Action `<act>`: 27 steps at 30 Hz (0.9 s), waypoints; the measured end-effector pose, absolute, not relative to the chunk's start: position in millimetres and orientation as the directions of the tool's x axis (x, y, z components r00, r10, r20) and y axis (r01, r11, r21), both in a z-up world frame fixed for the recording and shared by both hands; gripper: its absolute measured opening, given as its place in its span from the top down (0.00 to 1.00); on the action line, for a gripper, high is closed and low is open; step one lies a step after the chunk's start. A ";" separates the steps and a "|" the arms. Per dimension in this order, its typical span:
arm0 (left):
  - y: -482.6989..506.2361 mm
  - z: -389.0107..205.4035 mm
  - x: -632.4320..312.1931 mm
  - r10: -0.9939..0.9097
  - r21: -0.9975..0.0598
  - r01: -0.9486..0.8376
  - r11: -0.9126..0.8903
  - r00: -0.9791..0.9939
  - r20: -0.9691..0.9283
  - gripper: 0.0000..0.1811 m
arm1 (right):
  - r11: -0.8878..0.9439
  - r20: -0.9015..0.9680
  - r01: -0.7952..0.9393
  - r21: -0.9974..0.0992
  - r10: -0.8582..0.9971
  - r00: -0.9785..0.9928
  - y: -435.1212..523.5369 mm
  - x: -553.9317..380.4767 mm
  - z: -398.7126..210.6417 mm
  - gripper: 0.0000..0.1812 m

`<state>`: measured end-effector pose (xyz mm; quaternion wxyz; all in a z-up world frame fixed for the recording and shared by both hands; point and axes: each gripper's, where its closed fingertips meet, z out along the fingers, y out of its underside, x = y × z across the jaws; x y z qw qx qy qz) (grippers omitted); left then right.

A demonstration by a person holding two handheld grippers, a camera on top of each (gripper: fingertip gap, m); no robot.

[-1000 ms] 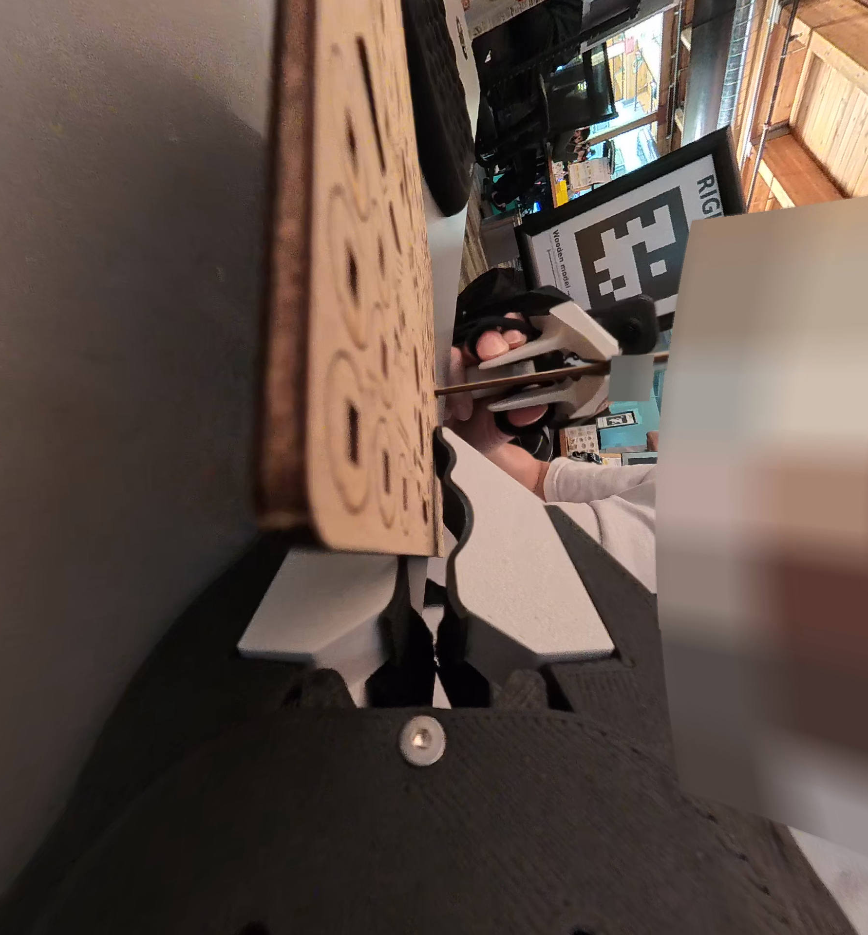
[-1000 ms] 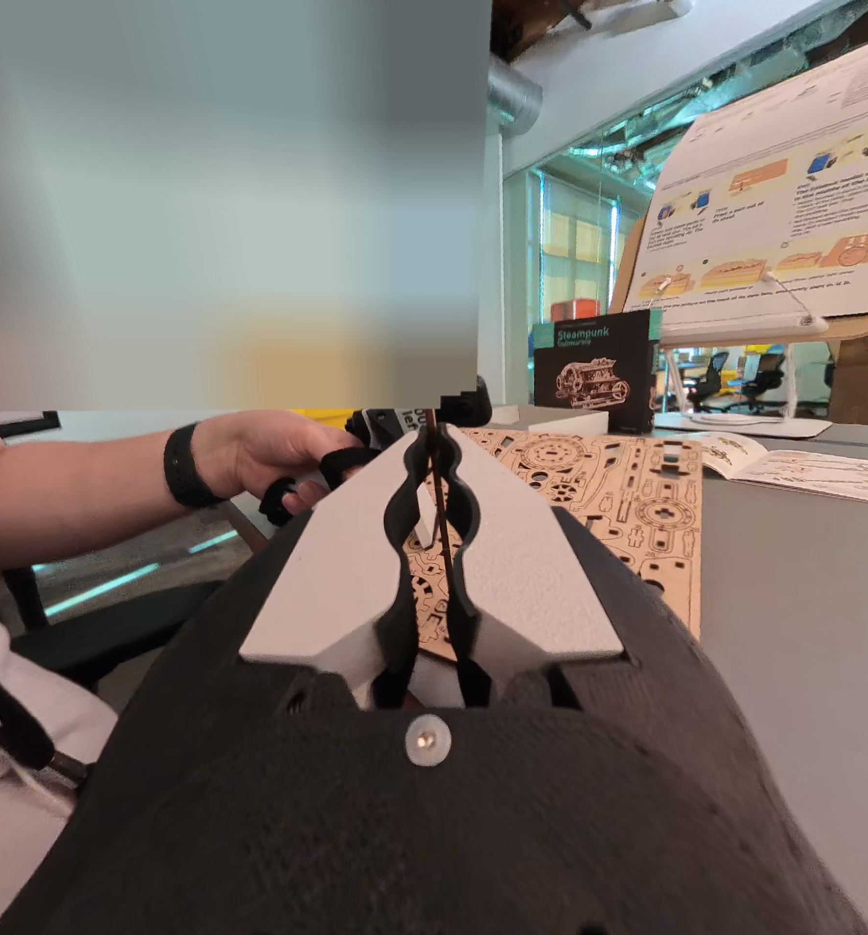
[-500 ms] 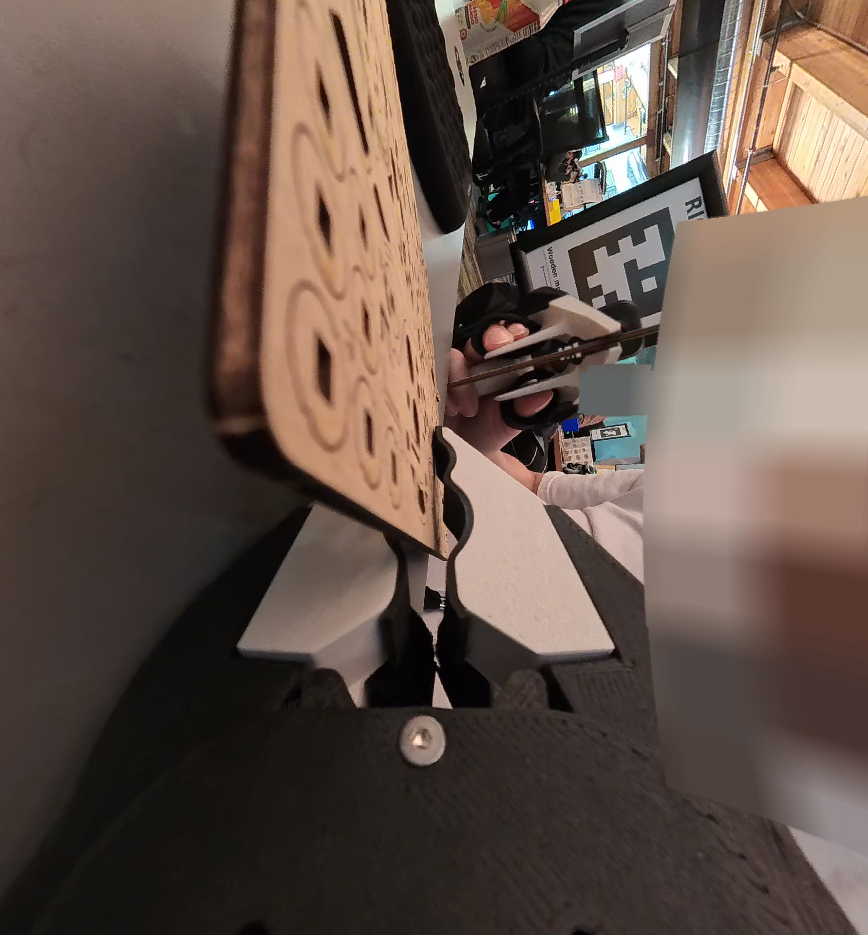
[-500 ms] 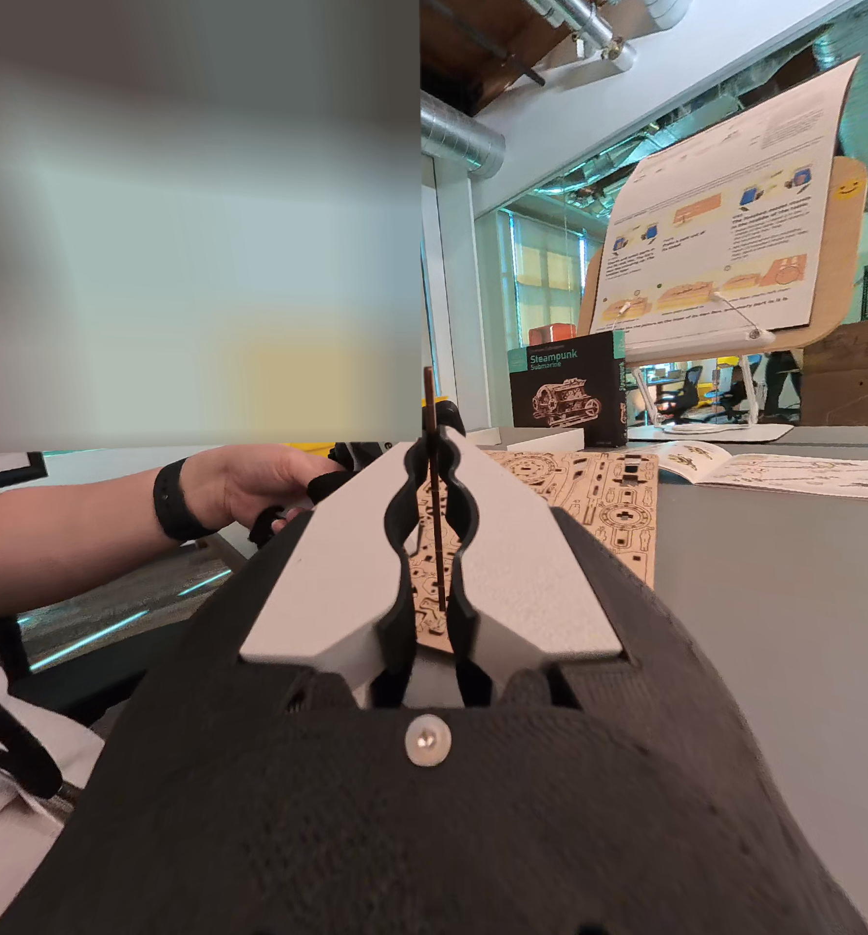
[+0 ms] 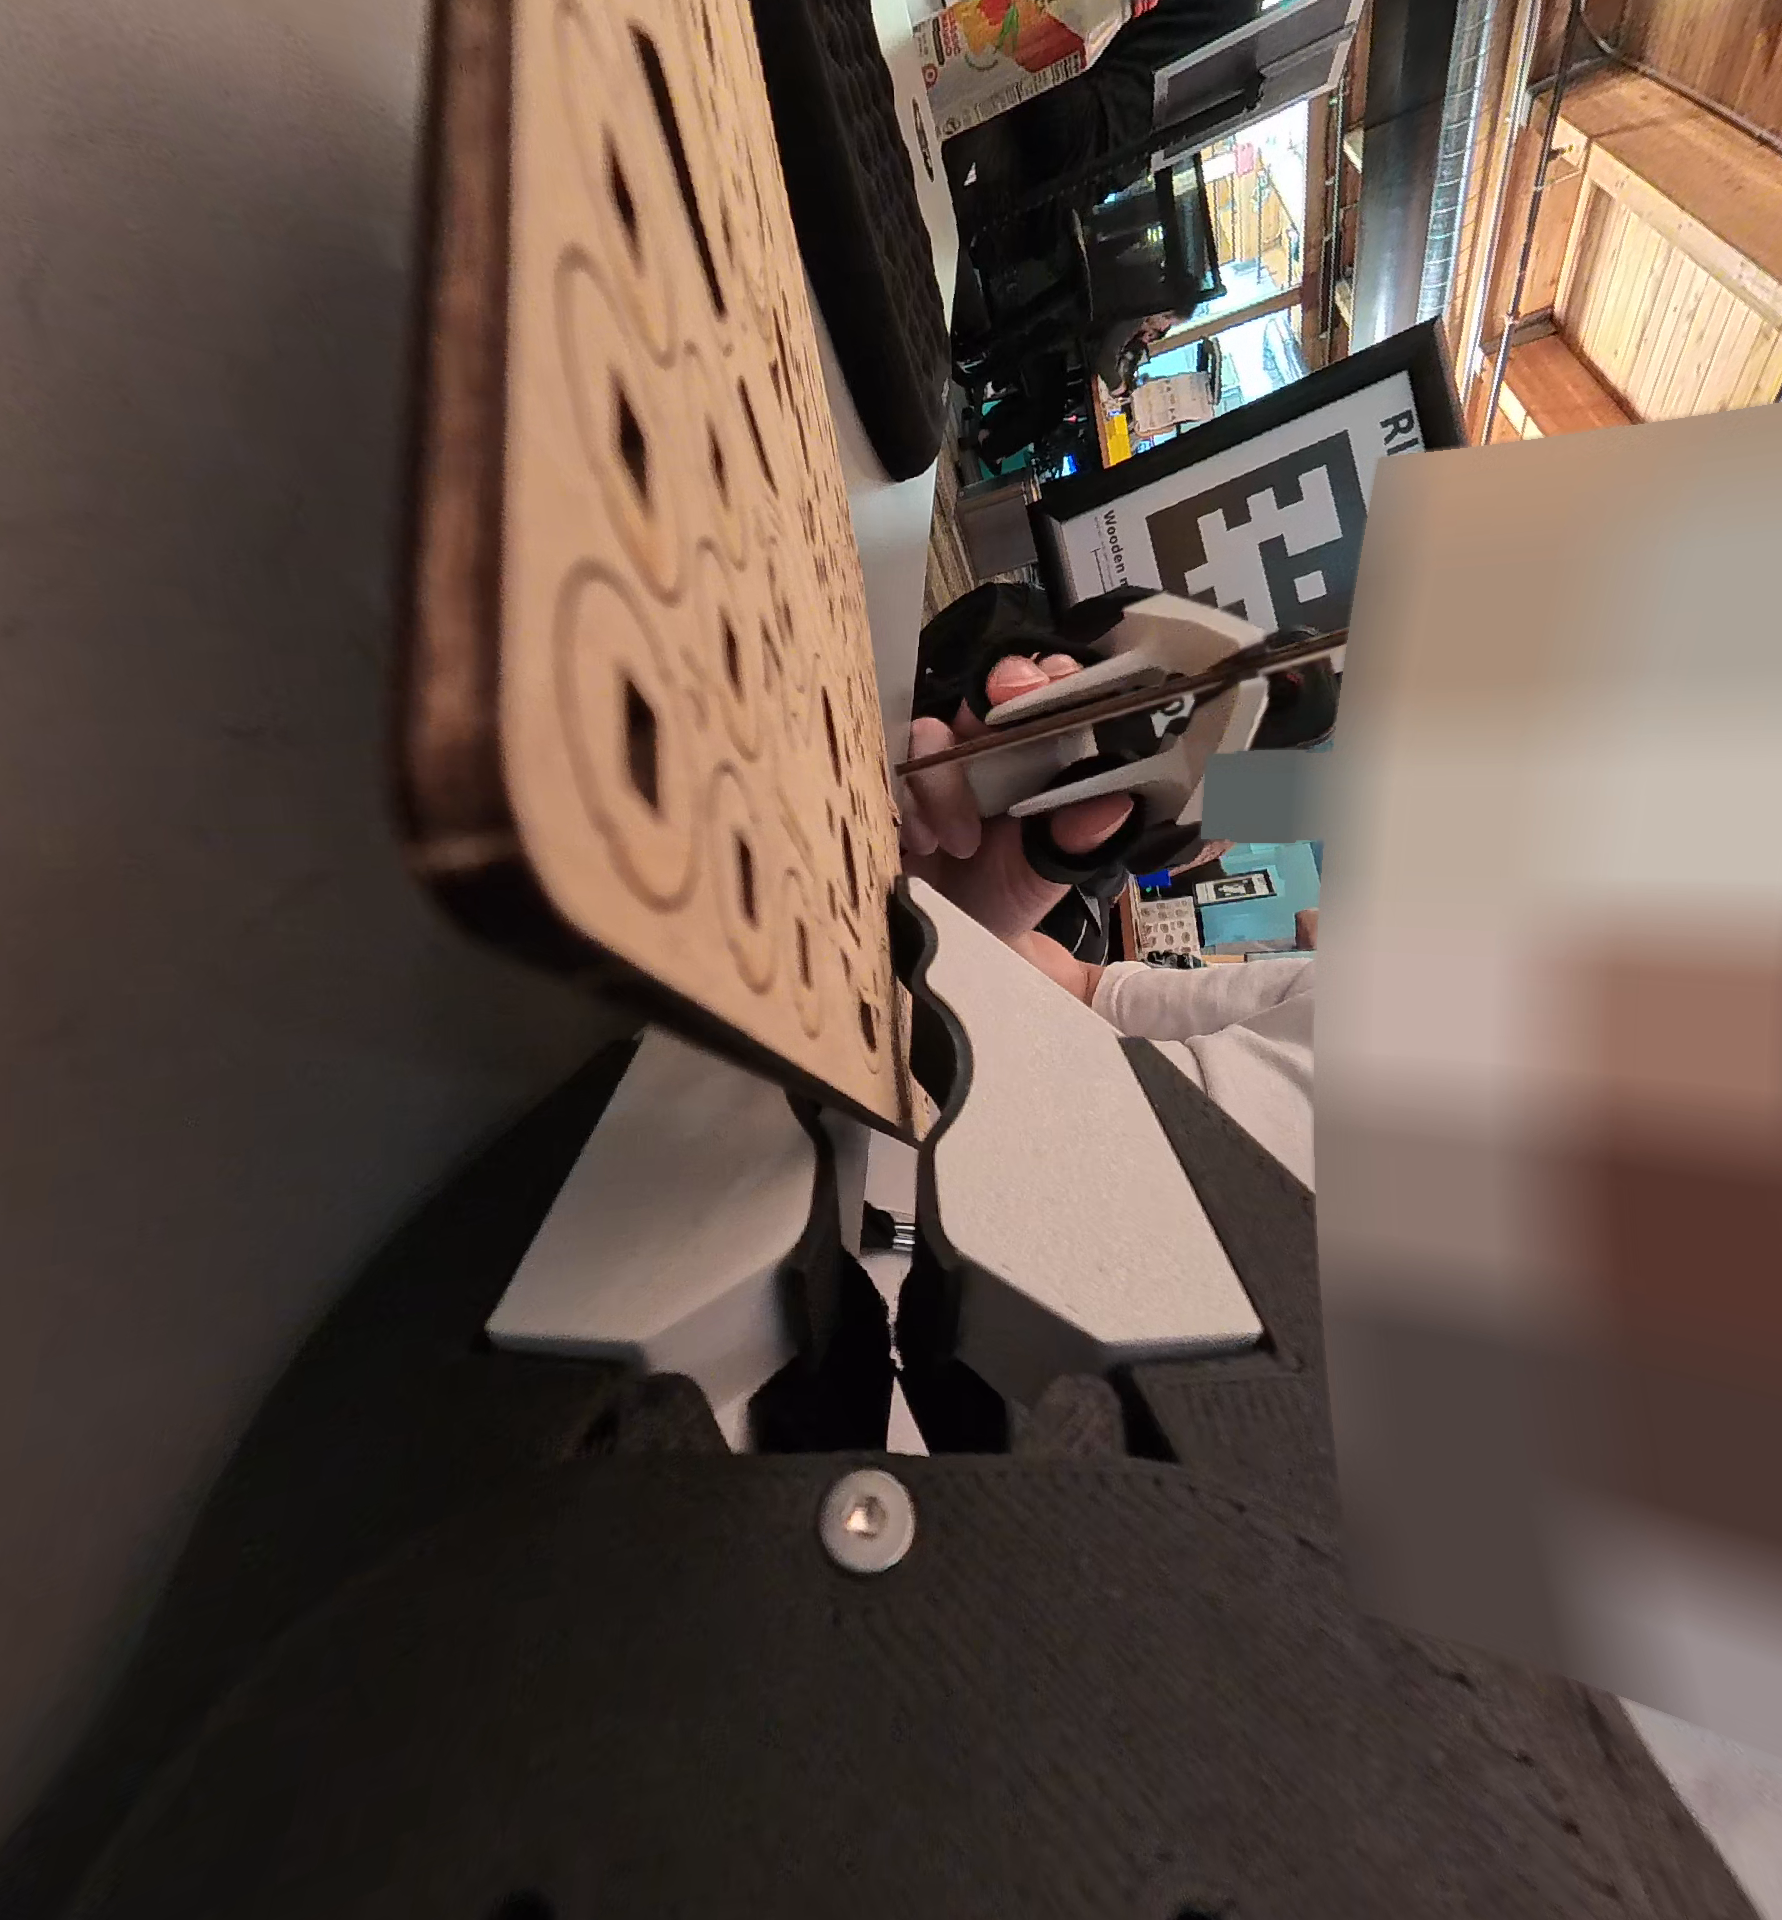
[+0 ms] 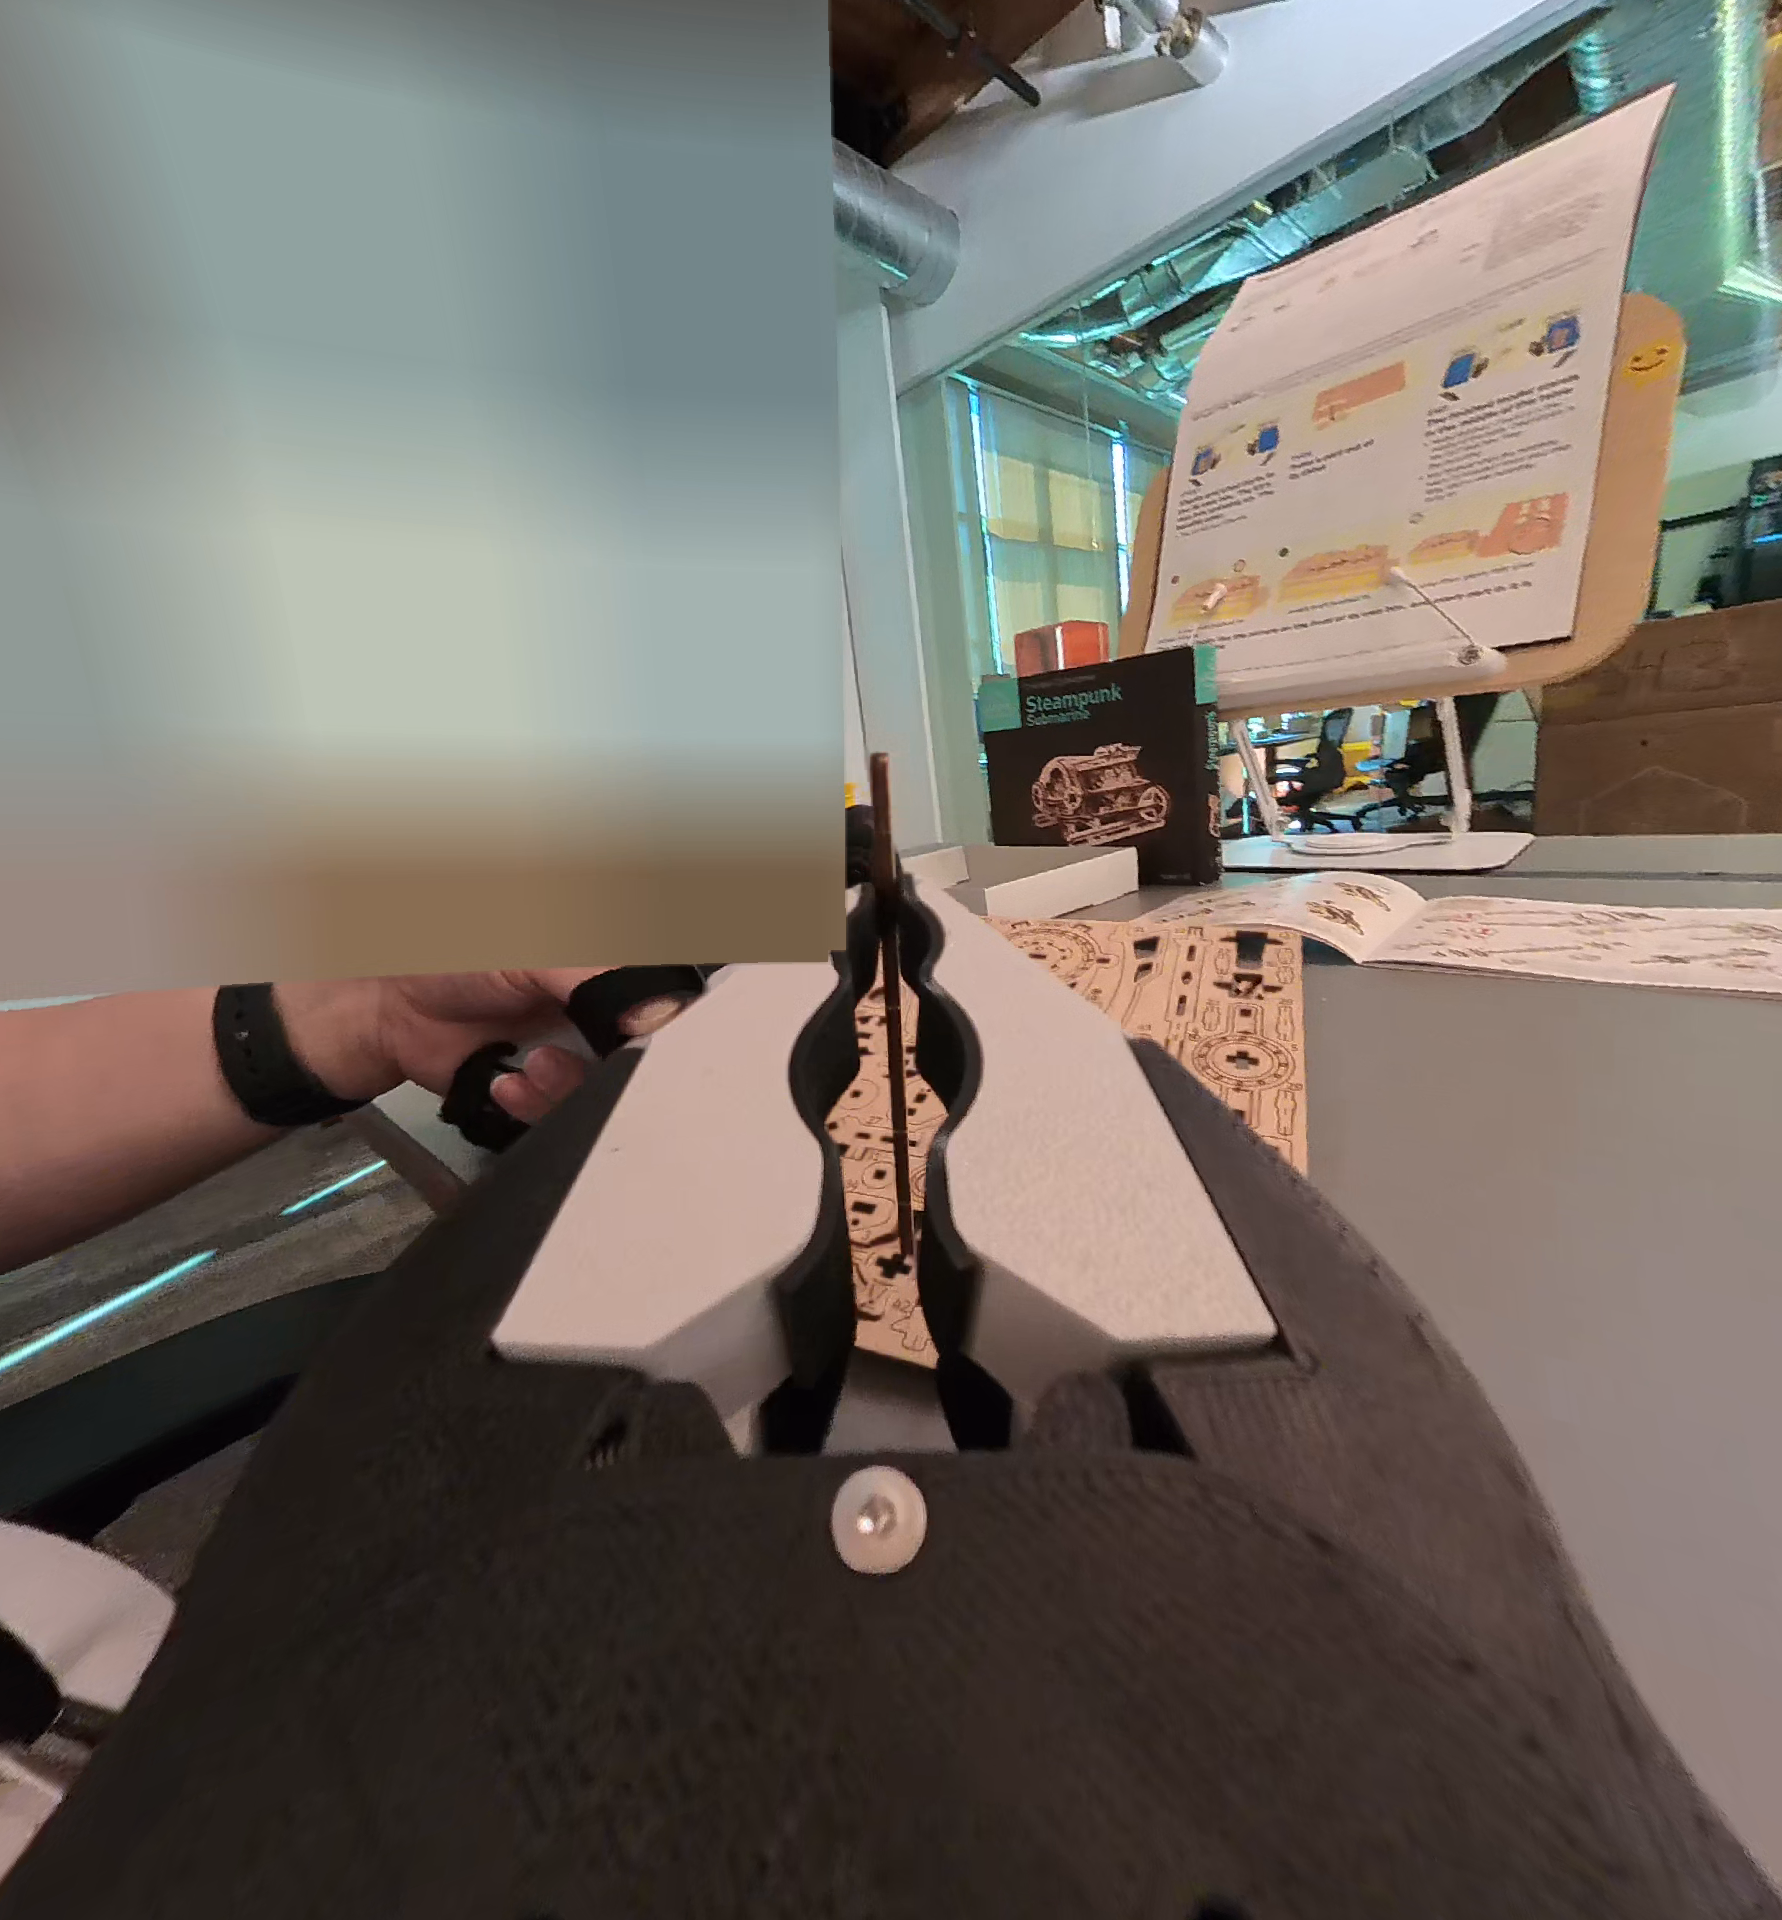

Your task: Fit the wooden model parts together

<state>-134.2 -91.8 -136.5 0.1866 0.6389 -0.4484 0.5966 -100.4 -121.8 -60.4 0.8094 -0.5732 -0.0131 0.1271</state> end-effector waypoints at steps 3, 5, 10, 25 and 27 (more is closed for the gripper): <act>-93.1 -135.8 -135.4 -0.348 -0.298 -0.797 -0.525 -0.119 0.930 1.00 | 0.304 -0.139 -0.199 -0.932 0.206 0.969 -119.5 -98.7 -60.2 0.99; -93.7 -135.9 -135.8 -0.349 -0.299 -0.797 -0.524 -0.119 0.929 1.00 | 0.309 -0.126 -0.188 -0.932 0.209 0.970 -119.1 -101.9 -59.1 0.99; -94.5 -133.4 -136.7 -0.335 -0.299 -0.796 -0.526 -0.129 0.933 1.00 | 0.291 -0.081 -0.139 -0.947 0.205 0.976 -115.2 -109.6 -61.2 0.99; -98.4 -131.9 -140.7 -0.385 -0.355 -0.792 -0.496 -0.166 0.908 1.00 | 0.249 -0.081 -0.146 -0.957 0.253 0.964 -109.2 -121.6 -63.4 0.98; -97.8 -130.8 -141.8 -0.384 -0.361 -0.789 -0.497 -0.173 0.907 0.99 | 0.257 -0.077 -0.141 -0.956 0.243 0.967 -110.4 -119.6 -62.1 0.99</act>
